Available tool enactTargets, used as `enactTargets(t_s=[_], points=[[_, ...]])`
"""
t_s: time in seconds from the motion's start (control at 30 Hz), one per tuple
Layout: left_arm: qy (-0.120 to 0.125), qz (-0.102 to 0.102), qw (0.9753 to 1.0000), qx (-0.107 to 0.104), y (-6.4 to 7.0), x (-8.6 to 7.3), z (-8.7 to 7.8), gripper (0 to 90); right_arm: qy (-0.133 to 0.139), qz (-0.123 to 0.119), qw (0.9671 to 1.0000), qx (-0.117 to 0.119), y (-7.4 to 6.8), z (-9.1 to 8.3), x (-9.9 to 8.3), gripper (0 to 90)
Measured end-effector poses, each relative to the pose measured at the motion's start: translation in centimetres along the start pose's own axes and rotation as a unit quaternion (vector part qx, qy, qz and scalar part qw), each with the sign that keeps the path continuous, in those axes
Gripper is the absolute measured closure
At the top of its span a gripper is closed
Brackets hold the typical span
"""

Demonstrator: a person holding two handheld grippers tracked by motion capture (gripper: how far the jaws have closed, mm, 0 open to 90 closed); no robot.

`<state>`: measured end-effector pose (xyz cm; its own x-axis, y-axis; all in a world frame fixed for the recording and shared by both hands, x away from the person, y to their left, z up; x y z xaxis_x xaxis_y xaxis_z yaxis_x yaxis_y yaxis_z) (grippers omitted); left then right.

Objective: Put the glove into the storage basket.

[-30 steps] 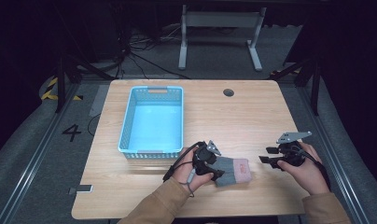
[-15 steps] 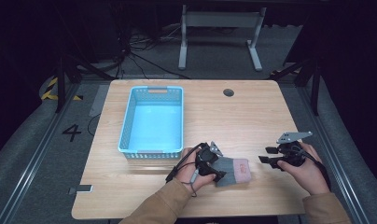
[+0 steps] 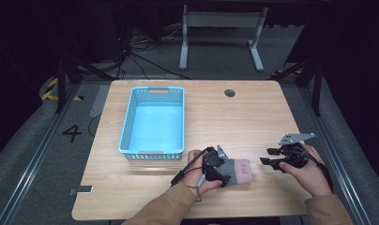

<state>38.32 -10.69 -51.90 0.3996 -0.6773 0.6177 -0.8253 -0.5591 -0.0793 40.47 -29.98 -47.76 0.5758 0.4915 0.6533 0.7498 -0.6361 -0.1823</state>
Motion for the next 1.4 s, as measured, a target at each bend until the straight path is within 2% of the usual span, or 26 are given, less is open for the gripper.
enactTargets(t_s=[0.27,0.5,0.53,0.6,0.63,0.73,0.9,0.97,1.03,1.2,1.37,1.4], points=[[-0.003,0.016,0.9998,0.014,0.3,-0.2,0.4,16.1,0.002,0.001,1.0,0.0,0.0,0.0,0.0,46.7],[-0.01,0.015,0.9997,0.017,0.4,-0.2,0.4,19.0,-0.001,0.003,1.0,0.0,0.1,0.1,-0.1,46.6],[-0.011,0.017,0.9997,0.015,0.6,-0.2,0.3,25.6,0.0,0.004,1.0,0.001,0.1,0.2,-0.1,46.5],[-0.014,0.016,0.9996,0.016,0.7,-0.2,0.2,28.5,0.0,0.004,1.0,0.002,0.1,0.2,-0.1,46.4],[-0.012,0.023,0.9995,0.018,1.1,-0.1,0.1,36.4,-0.001,0.005,1.0,0.002,0.1,0.3,-0.2,46.3],[-0.009,0.037,0.9992,0.012,1.7,0.0,-0.1,50.0,0.0,0.006,1.0,0.002,0.1,0.4,-0.2,46.2],[-0.013,0.04,0.9991,0.005,2.0,-0.1,-0.3,58.5,0.001,0.006,1.0,0.002,0.0,0.3,-0.1,46.2],[-0.011,0.041,0.9991,0.008,2.0,-0.1,-0.3,64.6,0.002,0.007,1.0,0.002,0.1,0.3,-0.1,46.2],[-0.008,0.05,0.9987,0.006,2.1,-0.1,-0.4,66.9,0.004,0.009,1.0,0.002,0.1,0.3,-0.1,46.4],[-0.005,0.048,0.9988,0.005,1.9,0.0,-0.5,70.1,0.006,0.009,0.9999,0.003,0.2,0.2,0.0,46.7],[-0.003,0.05,0.9987,0.005,1.6,0.3,-1.4,70.9,0.009,0.011,0.9999,0.003,0.3,0.2,0.1,46.8],[0.003,0.048,0.9988,0.003,1.3,0.5,-2.1,70.9,0.01,0.011,0.9999,0.002,0.4,0.2,0.1,46.8]])
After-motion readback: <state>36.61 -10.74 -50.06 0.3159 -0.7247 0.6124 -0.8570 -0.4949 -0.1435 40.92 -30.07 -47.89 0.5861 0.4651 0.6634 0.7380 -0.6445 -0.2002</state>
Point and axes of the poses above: each handheld gripper's, and its own axes: z roughly forward along the jaws, x roughly out of its top, y roughly to its right, the point moved 9 cm from there along z, roughly forward along the jaws, and after that the axes turned 11 degrees about x, right-handed, at the moved point
